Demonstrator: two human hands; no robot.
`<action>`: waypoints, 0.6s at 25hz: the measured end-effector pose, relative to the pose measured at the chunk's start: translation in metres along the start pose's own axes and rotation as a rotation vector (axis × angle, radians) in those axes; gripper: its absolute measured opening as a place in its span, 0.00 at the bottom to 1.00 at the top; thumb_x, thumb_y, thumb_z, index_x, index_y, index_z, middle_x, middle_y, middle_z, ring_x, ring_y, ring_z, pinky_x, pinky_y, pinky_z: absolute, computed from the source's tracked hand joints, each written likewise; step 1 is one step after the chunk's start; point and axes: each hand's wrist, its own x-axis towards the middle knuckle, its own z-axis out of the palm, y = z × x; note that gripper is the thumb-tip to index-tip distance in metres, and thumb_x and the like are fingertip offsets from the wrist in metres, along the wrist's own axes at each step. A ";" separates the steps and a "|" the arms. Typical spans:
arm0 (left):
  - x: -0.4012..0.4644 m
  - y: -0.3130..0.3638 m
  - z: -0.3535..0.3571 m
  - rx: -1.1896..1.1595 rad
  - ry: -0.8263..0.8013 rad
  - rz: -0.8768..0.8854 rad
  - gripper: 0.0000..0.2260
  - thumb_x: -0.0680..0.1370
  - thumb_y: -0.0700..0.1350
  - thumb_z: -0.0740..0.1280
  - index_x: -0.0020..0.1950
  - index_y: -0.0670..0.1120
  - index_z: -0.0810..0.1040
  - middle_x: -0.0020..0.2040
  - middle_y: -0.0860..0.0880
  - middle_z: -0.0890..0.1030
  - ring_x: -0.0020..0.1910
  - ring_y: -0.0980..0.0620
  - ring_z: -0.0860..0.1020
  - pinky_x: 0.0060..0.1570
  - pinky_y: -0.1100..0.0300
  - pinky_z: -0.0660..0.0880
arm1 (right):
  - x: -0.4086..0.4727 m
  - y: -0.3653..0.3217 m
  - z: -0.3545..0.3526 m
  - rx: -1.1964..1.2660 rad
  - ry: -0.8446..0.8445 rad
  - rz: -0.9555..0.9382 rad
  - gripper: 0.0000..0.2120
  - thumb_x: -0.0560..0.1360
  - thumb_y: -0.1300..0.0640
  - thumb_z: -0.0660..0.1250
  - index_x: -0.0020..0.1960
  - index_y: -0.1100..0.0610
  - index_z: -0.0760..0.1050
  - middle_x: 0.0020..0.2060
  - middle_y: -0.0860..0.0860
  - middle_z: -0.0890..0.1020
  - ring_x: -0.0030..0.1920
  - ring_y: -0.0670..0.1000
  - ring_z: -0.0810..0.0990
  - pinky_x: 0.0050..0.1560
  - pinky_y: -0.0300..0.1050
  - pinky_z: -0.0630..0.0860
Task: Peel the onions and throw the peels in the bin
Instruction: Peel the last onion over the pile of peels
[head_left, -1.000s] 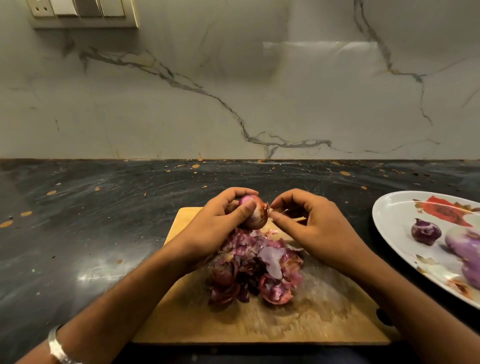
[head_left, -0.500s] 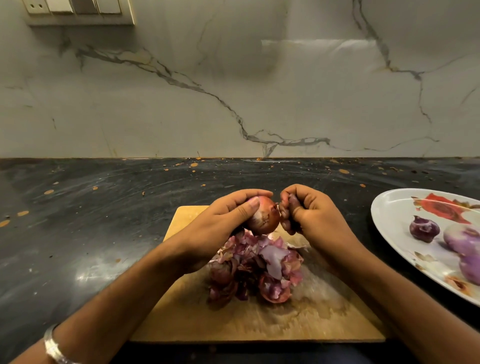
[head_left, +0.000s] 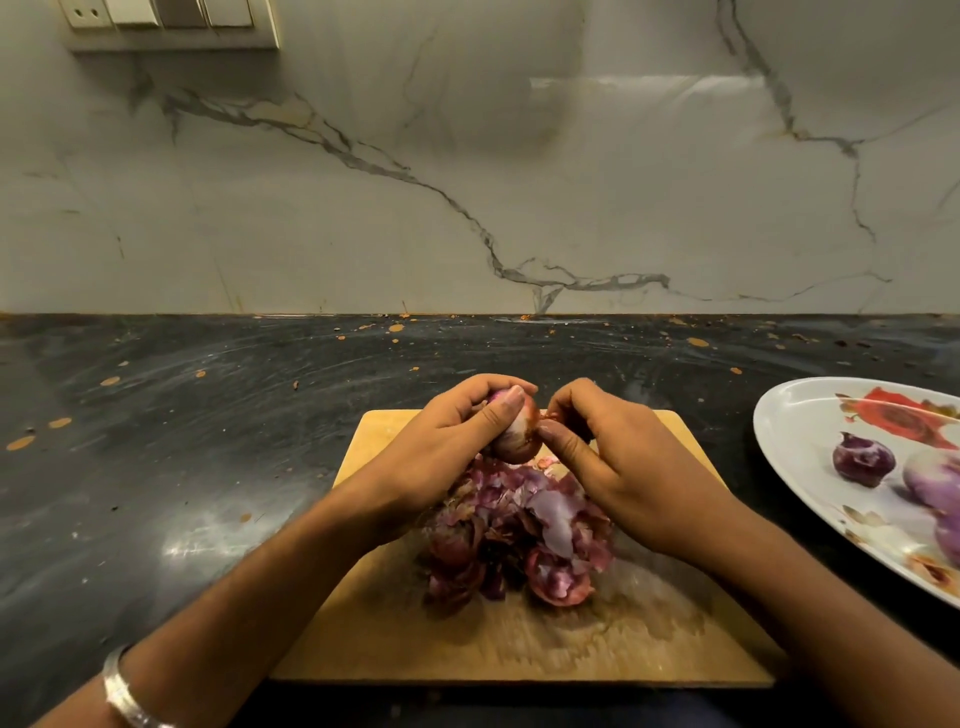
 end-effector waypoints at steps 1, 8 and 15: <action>0.000 0.000 0.001 0.020 -0.011 0.000 0.18 0.78 0.55 0.60 0.63 0.50 0.78 0.56 0.50 0.83 0.55 0.54 0.82 0.53 0.58 0.79 | -0.001 -0.001 0.001 -0.032 -0.022 -0.037 0.09 0.83 0.47 0.57 0.48 0.51 0.69 0.36 0.45 0.76 0.38 0.46 0.74 0.38 0.45 0.71; 0.000 0.000 0.005 0.085 -0.028 -0.015 0.21 0.80 0.58 0.56 0.59 0.47 0.80 0.55 0.48 0.84 0.57 0.51 0.82 0.62 0.48 0.76 | 0.002 -0.001 -0.001 -0.331 -0.102 -0.254 0.08 0.83 0.49 0.53 0.45 0.46 0.58 0.32 0.40 0.64 0.31 0.43 0.65 0.33 0.37 0.61; -0.003 -0.004 0.005 -0.011 -0.059 0.031 0.18 0.81 0.53 0.57 0.65 0.48 0.77 0.59 0.48 0.82 0.60 0.49 0.80 0.64 0.50 0.75 | 0.006 0.006 0.009 0.265 0.051 0.039 0.11 0.81 0.62 0.62 0.39 0.60 0.71 0.28 0.44 0.70 0.31 0.42 0.66 0.32 0.42 0.63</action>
